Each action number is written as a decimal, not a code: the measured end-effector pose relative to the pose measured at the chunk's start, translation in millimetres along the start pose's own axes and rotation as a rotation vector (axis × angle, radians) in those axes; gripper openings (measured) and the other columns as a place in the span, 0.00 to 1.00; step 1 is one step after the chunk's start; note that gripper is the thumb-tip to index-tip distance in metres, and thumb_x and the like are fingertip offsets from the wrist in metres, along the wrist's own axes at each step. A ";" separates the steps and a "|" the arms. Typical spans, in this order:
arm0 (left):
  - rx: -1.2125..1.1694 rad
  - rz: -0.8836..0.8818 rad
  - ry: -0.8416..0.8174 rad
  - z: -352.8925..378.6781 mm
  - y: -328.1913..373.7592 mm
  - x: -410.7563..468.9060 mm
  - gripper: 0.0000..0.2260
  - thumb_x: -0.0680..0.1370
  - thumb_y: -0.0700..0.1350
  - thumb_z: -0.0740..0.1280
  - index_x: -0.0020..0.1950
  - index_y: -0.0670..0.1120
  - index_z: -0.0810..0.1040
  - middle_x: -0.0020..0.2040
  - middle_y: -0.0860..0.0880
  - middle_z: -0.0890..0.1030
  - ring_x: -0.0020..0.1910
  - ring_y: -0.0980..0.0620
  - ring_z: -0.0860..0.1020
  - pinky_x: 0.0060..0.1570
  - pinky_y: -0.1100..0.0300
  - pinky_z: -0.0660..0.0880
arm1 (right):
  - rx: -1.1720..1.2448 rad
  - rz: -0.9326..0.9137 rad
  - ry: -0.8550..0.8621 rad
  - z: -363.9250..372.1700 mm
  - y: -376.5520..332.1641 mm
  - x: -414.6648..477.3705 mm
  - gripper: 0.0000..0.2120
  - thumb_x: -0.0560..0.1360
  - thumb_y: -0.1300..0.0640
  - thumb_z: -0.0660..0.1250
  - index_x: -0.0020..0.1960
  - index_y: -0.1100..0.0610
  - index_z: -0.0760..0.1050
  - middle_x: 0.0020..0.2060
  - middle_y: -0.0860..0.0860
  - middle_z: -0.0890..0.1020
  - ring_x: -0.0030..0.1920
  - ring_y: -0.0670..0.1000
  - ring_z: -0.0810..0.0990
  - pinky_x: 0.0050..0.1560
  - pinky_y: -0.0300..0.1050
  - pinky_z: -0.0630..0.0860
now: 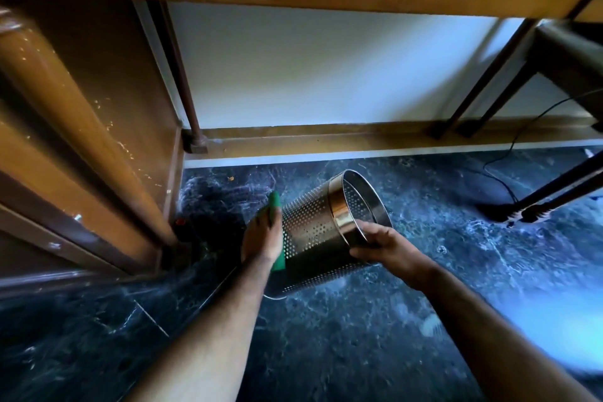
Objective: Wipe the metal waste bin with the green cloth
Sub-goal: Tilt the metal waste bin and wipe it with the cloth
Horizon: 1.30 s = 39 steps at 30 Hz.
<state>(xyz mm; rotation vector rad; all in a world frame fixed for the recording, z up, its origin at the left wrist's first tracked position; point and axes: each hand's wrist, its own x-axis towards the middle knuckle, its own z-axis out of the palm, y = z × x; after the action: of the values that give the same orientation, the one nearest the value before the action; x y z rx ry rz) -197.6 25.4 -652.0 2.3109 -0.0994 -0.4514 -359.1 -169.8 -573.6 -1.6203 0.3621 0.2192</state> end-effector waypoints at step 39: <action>0.051 0.020 -0.068 6.8 -16.5 14.9 0.23 0.82 0.60 0.55 0.68 0.48 0.75 0.65 0.42 0.80 0.60 0.39 0.80 0.56 0.52 0.76 | 0.213 0.057 0.418 38.6 -10.9 14.4 0.08 0.75 0.64 0.71 0.54 0.59 0.81 0.45 0.52 0.87 0.44 0.52 0.85 0.40 0.45 0.83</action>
<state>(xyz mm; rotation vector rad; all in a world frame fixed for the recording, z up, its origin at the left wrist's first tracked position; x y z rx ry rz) -187.1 29.4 -672.3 2.3430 -0.1689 -0.5223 -338.8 -132.2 -571.8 -1.4396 0.7274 -0.1164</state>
